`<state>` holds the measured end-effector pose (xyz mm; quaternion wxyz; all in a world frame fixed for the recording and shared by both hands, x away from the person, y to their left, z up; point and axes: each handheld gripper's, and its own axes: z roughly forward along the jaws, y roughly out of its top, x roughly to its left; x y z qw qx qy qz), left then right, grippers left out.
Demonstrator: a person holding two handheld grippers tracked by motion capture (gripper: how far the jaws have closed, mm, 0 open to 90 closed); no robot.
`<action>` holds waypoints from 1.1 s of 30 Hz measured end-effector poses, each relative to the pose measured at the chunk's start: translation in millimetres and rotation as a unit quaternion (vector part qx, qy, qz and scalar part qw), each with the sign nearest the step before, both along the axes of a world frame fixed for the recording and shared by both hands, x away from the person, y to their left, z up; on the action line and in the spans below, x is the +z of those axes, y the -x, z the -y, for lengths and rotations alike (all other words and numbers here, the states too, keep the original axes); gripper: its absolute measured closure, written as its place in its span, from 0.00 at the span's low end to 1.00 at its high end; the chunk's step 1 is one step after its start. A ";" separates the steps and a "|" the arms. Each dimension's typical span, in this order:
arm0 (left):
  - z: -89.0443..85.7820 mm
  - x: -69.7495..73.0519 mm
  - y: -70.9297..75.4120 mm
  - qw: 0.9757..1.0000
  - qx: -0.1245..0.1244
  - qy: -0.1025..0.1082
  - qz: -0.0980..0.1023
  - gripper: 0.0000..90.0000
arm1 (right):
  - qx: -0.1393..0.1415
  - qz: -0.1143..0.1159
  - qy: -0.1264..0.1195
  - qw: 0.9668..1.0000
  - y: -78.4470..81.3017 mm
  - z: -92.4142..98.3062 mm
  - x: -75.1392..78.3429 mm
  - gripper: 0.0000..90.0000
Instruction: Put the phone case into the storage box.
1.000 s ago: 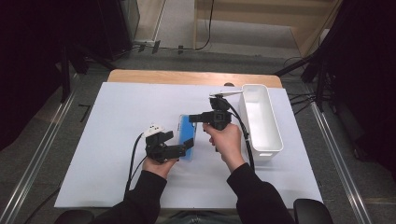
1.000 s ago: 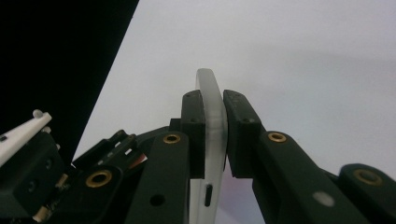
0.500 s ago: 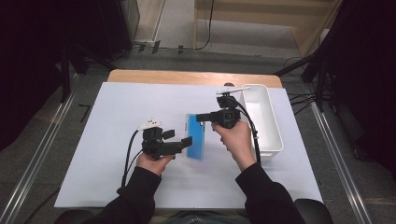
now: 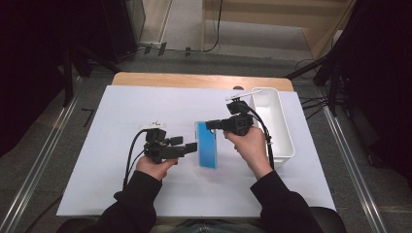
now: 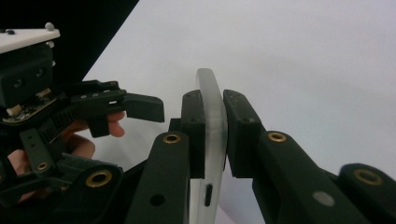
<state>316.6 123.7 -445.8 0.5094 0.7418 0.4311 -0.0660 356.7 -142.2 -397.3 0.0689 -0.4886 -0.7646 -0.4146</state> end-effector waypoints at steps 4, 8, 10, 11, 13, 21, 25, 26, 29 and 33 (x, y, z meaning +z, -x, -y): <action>-2.2 2.7 -2.0 1.000 -0.016 -0.009 -0.002 0.19 | 0.016 0.006 -0.005 1.000 2.8 1.8 1.8 0.86; -5.8 7.3 -2.7 1.000 -0.024 -0.015 -0.004 0.19 | 0.041 0.030 0.004 0.999 7.0 4.4 1.6 0.86; -7.0 9.5 -2.2 0.999 -0.033 -0.027 -0.001 0.19 | 0.050 0.038 0.004 0.998 8.2 5.9 -1.0 0.86; -7.4 10.2 -2.0 0.999 -0.038 -0.032 -0.001 0.19 | 0.050 0.038 0.004 0.998 8.2 5.9 -1.0 0.86; -8.0 11.3 -1.9 0.998 -0.044 -0.036 0.000 0.19 | 0.063 0.045 0.000 0.997 9.8 7.2 -3.6 0.86; -9.3 15.4 -4.0 0.996 -0.063 -0.056 -0.004 0.19 | 0.084 0.056 -0.002 0.995 15.1 8.3 -1.8 0.86; -9.3 16.4 -4.2 0.995 -0.075 -0.073 -0.004 0.19 | 0.088 0.055 -0.005 0.995 16.9 10.8 -1.3 0.86; -9.0 16.4 -4.1 0.994 -0.078 -0.075 -0.005 0.19 | 0.090 0.059 -0.005 0.994 17.1 11.8 -1.5 0.86; -8.9 16.2 -5.0 0.993 -0.089 -0.077 -0.003 0.19 | 0.096 0.062 -0.004 0.993 17.9 14.5 -1.8 0.86; -9.8 18.3 -5.1 0.993 -0.098 -0.070 0.001 0.22 | 0.116 0.068 -0.001 0.991 19.0 15.6 -2.8 0.86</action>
